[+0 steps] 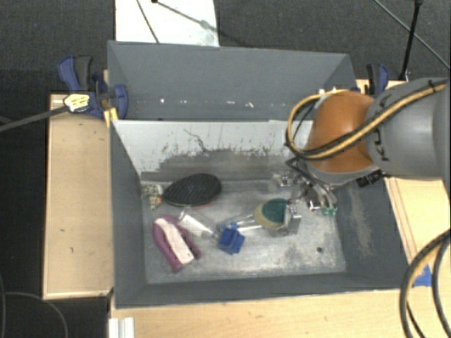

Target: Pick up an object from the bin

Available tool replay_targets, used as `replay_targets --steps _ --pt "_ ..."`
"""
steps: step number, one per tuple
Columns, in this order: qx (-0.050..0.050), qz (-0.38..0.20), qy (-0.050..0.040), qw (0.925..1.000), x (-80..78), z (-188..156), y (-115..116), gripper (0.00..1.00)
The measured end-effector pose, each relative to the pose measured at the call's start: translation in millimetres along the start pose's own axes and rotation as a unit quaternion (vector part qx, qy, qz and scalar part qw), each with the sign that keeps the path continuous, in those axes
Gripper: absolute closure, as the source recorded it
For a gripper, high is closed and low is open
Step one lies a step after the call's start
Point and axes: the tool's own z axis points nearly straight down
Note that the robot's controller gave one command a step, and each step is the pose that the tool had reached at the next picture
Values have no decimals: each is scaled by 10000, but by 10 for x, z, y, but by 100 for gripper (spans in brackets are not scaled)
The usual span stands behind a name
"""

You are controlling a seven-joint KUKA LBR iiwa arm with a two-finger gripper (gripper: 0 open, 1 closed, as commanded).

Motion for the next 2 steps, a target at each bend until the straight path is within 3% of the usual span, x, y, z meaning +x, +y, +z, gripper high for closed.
replay_targets --steps 1,2 --pt "-1 -4 -7 10000 5 -40 12 100" --pt "2 -12 -30 10000 365 -1580 110 100"
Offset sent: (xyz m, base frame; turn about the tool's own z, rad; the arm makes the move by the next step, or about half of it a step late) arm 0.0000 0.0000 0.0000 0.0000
